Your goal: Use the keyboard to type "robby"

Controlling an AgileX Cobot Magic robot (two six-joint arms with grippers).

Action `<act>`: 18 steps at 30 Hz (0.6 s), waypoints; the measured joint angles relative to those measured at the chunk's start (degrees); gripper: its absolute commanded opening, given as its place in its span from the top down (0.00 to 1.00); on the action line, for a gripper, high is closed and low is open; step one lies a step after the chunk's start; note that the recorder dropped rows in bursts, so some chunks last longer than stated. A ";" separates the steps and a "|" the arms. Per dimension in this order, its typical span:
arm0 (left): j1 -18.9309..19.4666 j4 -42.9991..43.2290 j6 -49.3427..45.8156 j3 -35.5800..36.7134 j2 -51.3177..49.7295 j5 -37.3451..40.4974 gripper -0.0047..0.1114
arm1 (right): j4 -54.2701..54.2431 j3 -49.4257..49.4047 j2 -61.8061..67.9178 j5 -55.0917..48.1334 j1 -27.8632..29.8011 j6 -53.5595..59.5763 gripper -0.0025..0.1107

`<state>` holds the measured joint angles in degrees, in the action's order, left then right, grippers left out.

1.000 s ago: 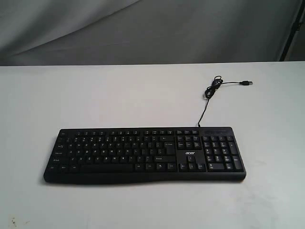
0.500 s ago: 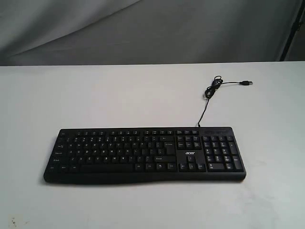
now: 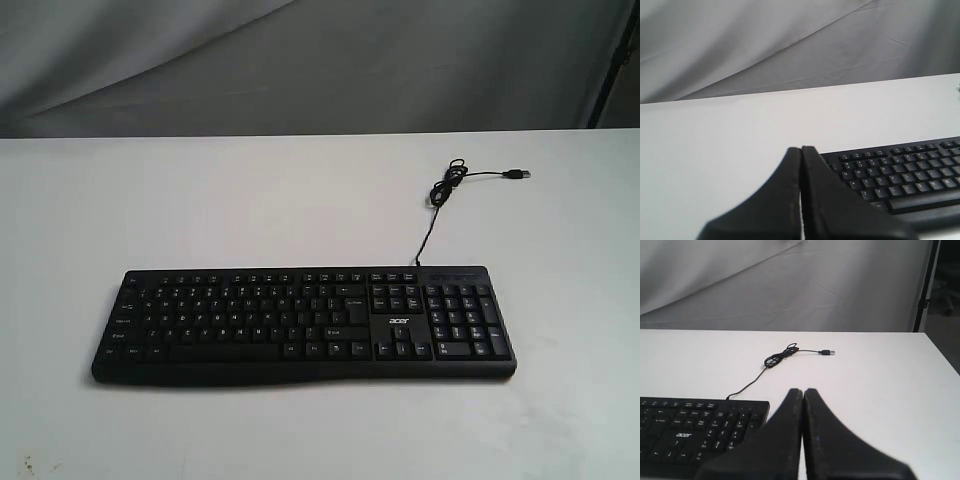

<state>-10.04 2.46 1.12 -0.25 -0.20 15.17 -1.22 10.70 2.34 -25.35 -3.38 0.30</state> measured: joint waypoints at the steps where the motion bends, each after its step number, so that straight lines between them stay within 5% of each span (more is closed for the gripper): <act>1: 0.00 0.00 0.00 0.00 0.00 0.00 0.96 | 0.26 -0.95 -0.28 0.51 0.00 0.00 0.98; 18: 0.00 0.00 0.00 0.00 0.00 0.00 0.96 | 0.40 -10.49 -2.04 4.27 0.00 -1.72 0.98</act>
<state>-10.04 2.46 1.12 -0.25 -0.20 15.17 -0.82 0.21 0.30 -21.08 -3.38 -1.41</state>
